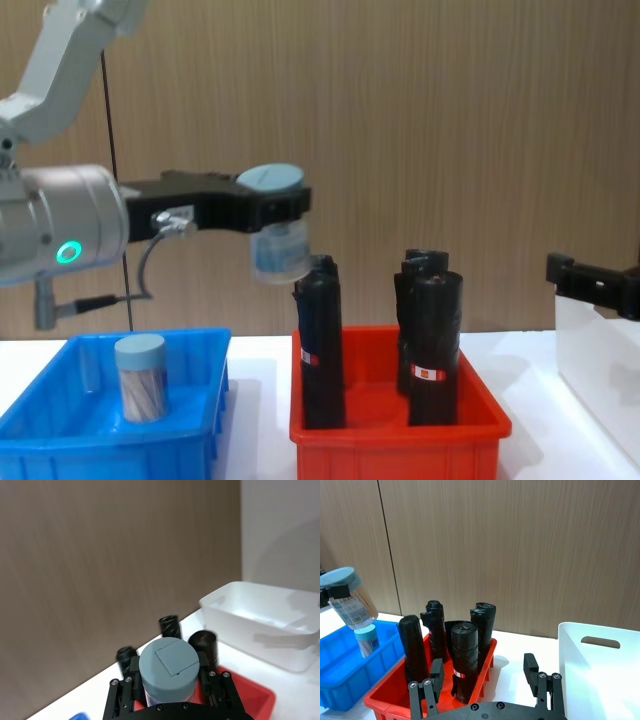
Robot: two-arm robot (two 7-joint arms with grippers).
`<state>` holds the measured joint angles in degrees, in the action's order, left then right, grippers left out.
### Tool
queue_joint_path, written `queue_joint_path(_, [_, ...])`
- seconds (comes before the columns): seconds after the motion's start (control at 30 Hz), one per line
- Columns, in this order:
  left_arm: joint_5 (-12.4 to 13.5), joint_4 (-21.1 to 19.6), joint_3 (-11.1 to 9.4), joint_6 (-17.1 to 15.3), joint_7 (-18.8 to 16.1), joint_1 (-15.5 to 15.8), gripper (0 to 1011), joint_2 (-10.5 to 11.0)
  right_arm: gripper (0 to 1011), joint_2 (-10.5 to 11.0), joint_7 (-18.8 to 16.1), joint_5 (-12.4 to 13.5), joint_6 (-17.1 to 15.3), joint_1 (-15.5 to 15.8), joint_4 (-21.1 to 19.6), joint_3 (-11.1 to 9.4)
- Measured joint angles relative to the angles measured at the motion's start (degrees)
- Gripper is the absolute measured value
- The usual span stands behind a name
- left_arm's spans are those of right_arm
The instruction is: Pick the cotton swabs from the blue box and place them into the white box.
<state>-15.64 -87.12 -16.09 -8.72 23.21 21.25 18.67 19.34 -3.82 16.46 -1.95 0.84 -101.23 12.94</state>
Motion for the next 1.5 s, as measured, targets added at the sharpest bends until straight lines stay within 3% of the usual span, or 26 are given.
queue_joint_path(0.3, [-1.14, 0.33, -0.83, 1.28, 7.11, 2.21, 660, -1.21, 1002, 0.00, 0.00, 0.00, 0.00, 0.00, 0.00, 0.00])
queue_joint_path(0.77, [-3.65, 5.56, -2.74, 3.53, 18.14, 7.23, 660, -4.57, 1002, 0.00, 0.00, 0.00, 0.00, 0.00, 0.00, 0.00])
queue_joint_path(1.5, [-5.16, 9.15, -3.92, 4.60, 23.33, 10.14, 660, -6.72, 1002, 0.00, -0.01, 0.00, 0.00, 0.00, 0.00, 0.00])
